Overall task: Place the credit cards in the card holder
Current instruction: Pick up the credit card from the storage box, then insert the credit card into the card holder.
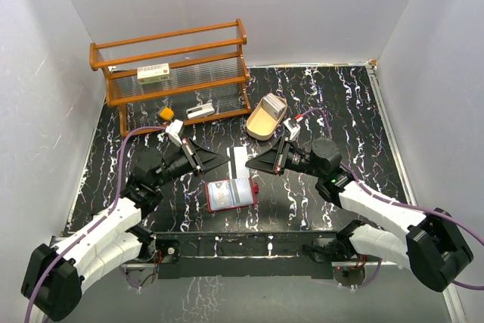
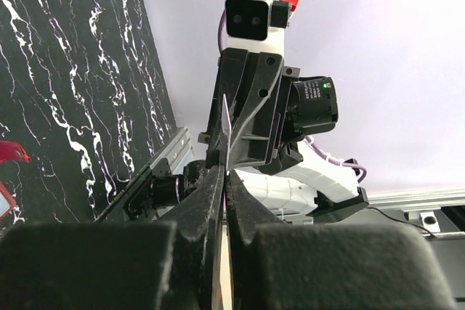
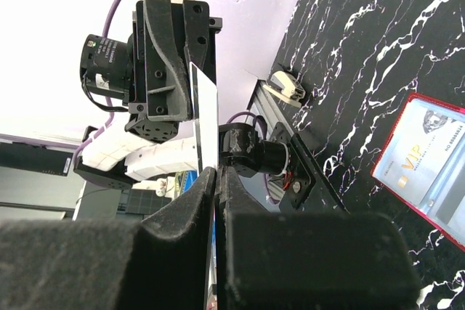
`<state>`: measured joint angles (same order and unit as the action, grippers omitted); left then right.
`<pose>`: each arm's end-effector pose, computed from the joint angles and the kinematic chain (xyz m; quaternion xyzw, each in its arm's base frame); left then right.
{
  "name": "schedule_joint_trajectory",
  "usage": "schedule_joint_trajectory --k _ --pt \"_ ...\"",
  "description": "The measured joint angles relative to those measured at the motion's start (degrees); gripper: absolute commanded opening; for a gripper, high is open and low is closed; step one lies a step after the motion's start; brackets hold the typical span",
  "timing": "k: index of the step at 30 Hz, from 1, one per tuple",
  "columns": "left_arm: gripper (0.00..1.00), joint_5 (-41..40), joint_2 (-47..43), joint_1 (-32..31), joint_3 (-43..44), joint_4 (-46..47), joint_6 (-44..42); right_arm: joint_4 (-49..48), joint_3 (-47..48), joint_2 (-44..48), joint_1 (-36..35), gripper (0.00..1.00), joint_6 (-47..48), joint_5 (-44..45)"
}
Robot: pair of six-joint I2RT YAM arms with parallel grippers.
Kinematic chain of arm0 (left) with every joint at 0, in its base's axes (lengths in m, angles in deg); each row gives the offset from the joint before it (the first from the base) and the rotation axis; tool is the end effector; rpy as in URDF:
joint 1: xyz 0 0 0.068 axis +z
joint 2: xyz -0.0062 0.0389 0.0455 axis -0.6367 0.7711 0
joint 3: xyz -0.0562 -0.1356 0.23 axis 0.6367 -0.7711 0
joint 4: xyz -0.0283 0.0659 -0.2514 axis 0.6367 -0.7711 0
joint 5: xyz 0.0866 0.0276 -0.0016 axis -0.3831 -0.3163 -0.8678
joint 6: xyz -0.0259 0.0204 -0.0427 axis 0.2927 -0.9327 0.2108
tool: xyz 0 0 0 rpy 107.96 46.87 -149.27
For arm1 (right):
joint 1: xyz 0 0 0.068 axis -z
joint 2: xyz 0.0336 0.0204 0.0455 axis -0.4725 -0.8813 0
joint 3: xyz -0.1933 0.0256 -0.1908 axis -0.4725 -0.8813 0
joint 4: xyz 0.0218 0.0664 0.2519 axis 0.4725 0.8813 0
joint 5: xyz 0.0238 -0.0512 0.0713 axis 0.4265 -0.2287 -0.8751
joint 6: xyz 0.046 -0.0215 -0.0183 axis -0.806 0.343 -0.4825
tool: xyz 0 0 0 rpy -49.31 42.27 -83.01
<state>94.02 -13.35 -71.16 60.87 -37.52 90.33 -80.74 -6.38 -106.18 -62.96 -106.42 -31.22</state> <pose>0.1548 -0.1155 0.2710 -0.0684 0.6654 -0.6831 0.2930 0.1752 0.1469 0.2513 0.0014 0.7214 0.6534 0.2296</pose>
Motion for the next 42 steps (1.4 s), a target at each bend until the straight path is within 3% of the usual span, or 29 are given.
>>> schedule_joint_trajectory --k 10,13,15,24,30,42 --pt "0.0 -0.9 1.8 0.4 -0.2 -2.2 -2.0 0.1 -0.2 -1.8 0.0 0.01 0.4 -0.3" --pt "0.0 -0.8 1.8 0.4 -0.3 -3.1 -3.0 0.9 -0.3 -2.0 0.0 0.15 1.5 -0.2" --pt "0.0 -0.7 1.8 0.2 -0.5 -3.8 -3.6 2.1 -0.3 -2.1 0.0 0.18 2.3 -0.1" --pt "0.0 -1.4 2.1 0.0 -0.9 -10.3 -8.3 16.0 1.0 -2.1 -0.1 0.36 11.5 4.7" --pt "0.0 -3.3 6.8 0.0 -0.1 -17.6 -12.5 24.8 3.6 -3.1 -0.2 0.4 20.6 11.1" --pt "0.0 -7.6 12.0 0.0 2.2 -26.6 -18.3 36.0 8.8 -15.1 -3.3 0.47 32.4 20.7"
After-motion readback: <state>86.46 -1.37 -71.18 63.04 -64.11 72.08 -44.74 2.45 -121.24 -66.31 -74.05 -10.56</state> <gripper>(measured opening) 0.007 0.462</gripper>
